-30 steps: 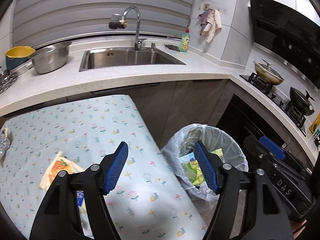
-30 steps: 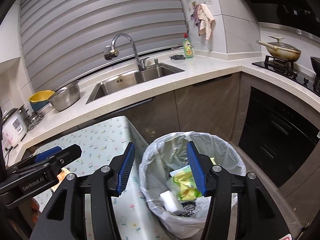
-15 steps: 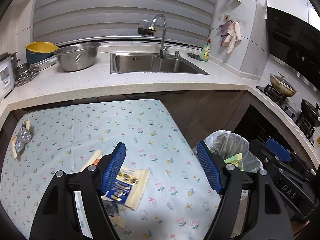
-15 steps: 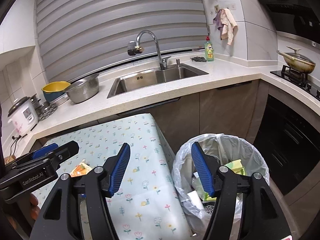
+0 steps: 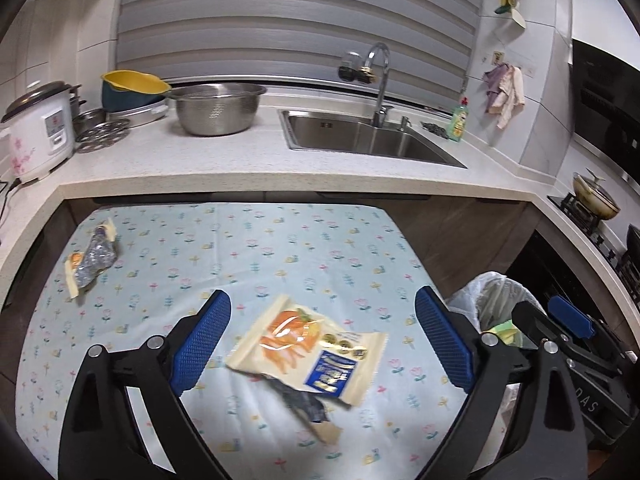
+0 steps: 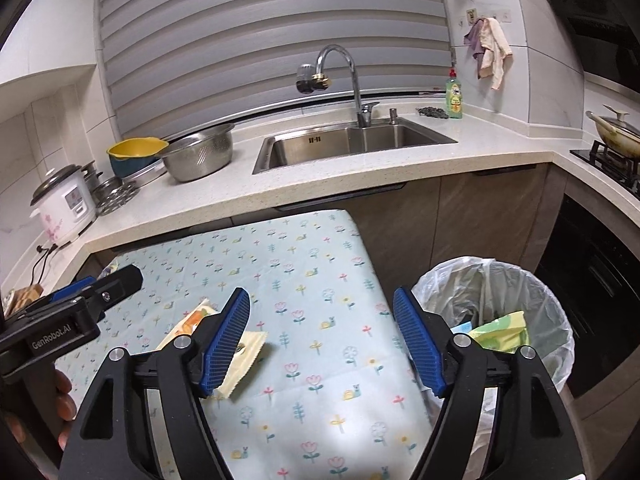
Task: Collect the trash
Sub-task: 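Move both open tools back over the table toward the snack bag, then grasp the foil wrapper with the left tool while the right tool grasps the yellow snack bag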
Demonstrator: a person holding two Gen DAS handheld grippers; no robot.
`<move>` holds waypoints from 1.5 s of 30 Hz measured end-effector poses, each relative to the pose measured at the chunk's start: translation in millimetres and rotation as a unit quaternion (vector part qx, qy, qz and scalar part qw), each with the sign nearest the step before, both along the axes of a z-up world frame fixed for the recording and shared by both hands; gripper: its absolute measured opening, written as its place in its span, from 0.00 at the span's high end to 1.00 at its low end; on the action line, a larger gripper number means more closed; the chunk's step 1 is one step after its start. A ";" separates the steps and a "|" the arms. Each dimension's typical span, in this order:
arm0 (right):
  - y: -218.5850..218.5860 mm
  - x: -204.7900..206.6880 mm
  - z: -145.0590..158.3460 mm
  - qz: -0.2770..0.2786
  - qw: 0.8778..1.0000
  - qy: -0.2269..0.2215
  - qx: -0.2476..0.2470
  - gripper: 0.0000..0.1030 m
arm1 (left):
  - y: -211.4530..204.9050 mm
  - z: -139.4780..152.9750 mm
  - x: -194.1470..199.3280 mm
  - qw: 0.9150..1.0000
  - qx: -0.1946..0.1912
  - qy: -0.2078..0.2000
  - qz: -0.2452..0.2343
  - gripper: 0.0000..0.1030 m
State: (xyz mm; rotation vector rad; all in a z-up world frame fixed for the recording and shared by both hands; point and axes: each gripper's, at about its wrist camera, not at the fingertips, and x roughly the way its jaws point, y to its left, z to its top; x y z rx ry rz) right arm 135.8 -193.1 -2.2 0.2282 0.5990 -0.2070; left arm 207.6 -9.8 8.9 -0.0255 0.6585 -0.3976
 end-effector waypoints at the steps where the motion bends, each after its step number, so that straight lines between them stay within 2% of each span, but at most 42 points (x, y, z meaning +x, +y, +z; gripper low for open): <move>1: 4.5 2.0 -1.7 0.004 1.000 0.003 0.001 0.30 | 6.2 -0.8 1.7 1.000 0.001 0.001 0.005 0.13; 4: 19.0 8.7 -8.5 0.018 1.000 0.014 0.004 0.29 | 27.4 -4.4 7.1 1.000 0.003 0.005 0.023 0.12; 8: 36.8 17.9 -20.5 0.032 0.999 0.028 0.010 0.20 | 59.1 -12.2 14.7 0.999 0.008 0.010 0.049 0.08; 16: 70.5 44.3 -48.8 0.057 0.996 0.064 0.018 0.20 | 139.2 -35.7 40.3 0.992 0.021 0.032 0.117 0.07; 21: 84.9 61.9 -70.5 0.062 0.994 0.088 0.023 0.20 | 179.9 -49.9 58.4 0.988 0.045 0.035 0.145 0.07; 27: 85.6 82.6 -99.6 0.053 0.991 0.113 0.050 0.20 | 211.7 -64.4 75.0 0.984 0.064 0.039 0.161 0.07; 34: 92.1 108.6 -116.4 0.052 0.989 0.127 0.050 0.20 | 236.4 -77.3 98.7 0.980 0.079 0.039 0.178 0.07; 36: 96.5 114.7 -119.0 0.056 0.989 0.127 0.050 0.24 | 244.2 -81.2 108.8 0.978 0.089 0.038 0.184 0.07; 38: 103.2 121.9 -122.3 0.064 0.988 0.131 0.050 0.38 | 250.2 -86.4 120.2 0.976 0.102 0.039 0.190 0.07; 39: 107.6 125.6 -124.4 0.069 0.987 0.134 0.052 0.42 | 253.1 -88.6 125.7 0.975 0.106 0.039 0.192 0.07; 41: 114.4 131.1 -127.3 0.076 0.986 0.137 0.052 0.58 | 258.4 -94.6 137.1 0.973 0.114 0.041 0.195 0.07; 43: 122.6 136.5 -129.4 0.084 0.986 0.138 0.052 0.67 | 262.6 -101.2 148.9 0.972 0.122 0.043 0.198 0.07; 45: 130.7 141.4 -129.6 0.091 0.985 0.137 0.050 0.71 | 264.2 -108.1 160.2 0.971 0.130 0.045 0.196 0.07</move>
